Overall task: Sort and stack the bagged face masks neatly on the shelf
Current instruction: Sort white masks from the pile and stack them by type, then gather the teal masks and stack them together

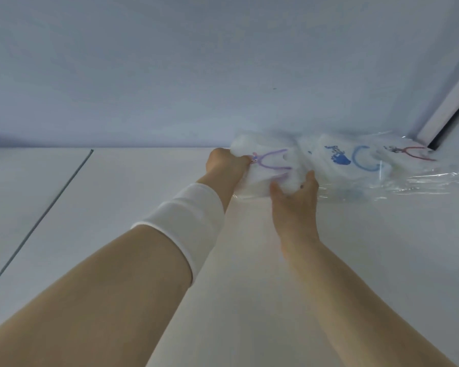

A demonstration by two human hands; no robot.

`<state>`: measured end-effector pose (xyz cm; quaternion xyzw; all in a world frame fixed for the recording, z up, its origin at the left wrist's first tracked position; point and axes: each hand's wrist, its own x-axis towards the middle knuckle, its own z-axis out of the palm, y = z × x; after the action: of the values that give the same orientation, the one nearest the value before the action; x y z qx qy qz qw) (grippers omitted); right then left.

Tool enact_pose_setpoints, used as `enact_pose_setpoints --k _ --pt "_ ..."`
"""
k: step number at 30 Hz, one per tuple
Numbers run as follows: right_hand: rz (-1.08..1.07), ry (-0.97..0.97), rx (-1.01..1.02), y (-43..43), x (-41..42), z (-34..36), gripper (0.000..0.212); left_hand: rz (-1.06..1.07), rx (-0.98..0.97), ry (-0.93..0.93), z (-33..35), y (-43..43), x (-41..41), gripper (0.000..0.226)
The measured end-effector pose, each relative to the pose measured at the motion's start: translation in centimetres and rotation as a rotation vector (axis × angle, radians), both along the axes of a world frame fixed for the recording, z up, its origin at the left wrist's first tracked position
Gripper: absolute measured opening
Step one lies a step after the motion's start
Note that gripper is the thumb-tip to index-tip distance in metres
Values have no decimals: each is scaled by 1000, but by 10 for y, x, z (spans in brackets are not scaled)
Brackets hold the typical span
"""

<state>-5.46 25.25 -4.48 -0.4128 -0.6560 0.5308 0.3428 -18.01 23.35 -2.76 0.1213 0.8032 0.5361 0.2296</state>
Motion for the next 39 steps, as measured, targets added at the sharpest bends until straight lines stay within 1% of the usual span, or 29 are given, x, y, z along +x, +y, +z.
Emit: enact_pose_setpoints --k 3,7,10,14,17,20,22,24,25,29,31,35,39 --pt "7 18 -47 -8 0 2 74 -1 -9 -1 -2 4 -1 31" --pt "28 -37 -80 -7 -4 5 67 -9 -44 19 -2 7 -1 35" --pt "27 -113 -68 -1 -4 9 64 -56 -136 120 2 8 1 37" --pt "45 -167 -76 -3 -6 8 64 -109 -337 322 10 10 7 40" --pt "26 -171 -86 -3 -8 10 57 -164 -498 462 11 10 12 48" --pt "-36 -102 -145 -8 -5 9 52 -198 -543 491 10 8 14 56" --pt "-55 -84 -131 -18 3 9 47 -185 -498 453 11 4 14 62" --pt "-43 -85 -56 -28 14 9 43 -158 -450 442 16 -6 17 67" --pt "-27 -92 4 -33 20 9 41 -158 -454 484 20 -15 19 67" --pt "79 -210 386 -43 30 14 41 -163 -540 763 34 -64 25 53" --pt "154 -270 533 -52 25 17 42 -165 -590 850 35 -96 23 50" --pt "314 -351 652 -89 4 23 50 -159 -719 925 35 -169 12 51" --pt "463 -416 763 -151 -25 34 54 -98 -826 964 47 -257 -5 54"
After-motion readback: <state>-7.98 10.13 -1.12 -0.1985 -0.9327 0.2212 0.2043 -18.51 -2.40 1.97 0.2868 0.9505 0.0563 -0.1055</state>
